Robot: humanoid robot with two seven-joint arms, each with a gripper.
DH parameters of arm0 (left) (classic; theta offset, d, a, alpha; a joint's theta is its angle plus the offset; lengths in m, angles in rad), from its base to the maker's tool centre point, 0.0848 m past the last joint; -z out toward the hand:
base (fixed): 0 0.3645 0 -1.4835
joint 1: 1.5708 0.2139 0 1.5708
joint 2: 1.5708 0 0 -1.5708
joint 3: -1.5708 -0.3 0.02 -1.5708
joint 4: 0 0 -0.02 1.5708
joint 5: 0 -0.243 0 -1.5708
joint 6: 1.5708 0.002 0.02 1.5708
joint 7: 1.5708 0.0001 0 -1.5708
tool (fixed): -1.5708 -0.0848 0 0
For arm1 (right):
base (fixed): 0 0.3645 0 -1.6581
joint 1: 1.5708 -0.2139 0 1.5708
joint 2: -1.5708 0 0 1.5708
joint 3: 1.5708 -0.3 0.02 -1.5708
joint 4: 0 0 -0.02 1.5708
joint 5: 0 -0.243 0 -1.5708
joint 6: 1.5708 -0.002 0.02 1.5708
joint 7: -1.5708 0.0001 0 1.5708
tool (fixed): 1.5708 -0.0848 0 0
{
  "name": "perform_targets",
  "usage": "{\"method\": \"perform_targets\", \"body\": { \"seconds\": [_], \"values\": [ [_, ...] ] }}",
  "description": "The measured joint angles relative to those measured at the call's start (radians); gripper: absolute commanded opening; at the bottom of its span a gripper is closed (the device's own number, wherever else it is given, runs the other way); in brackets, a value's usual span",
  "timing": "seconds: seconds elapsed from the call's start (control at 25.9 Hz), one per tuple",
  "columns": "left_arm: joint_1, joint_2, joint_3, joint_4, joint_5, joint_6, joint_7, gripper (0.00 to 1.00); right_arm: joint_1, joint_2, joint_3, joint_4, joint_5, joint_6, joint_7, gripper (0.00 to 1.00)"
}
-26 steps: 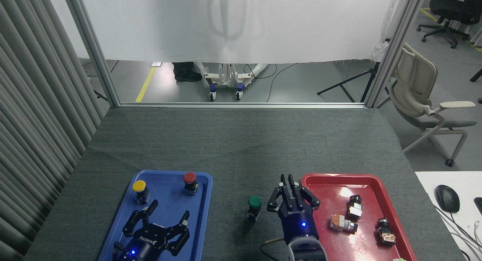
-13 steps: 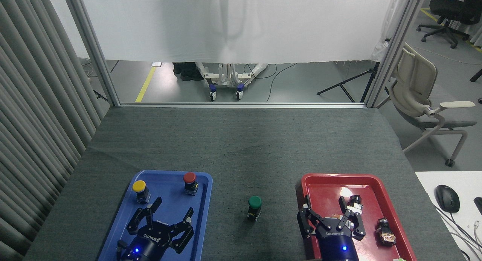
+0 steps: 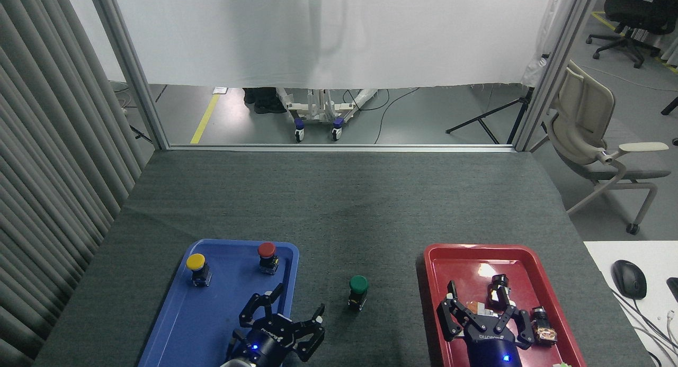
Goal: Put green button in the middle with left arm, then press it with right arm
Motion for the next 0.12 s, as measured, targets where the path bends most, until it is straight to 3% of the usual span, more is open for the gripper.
{"method": "perform_targets", "body": {
  "seconds": [0.12],
  "values": [
    [-0.032, -0.062, -0.026, 0.067, -0.087, 0.027, 0.000, 0.98, 0.000, 0.000, -0.001, 0.001, -0.004, -0.003, 0.000, 1.00]
  ]
}}
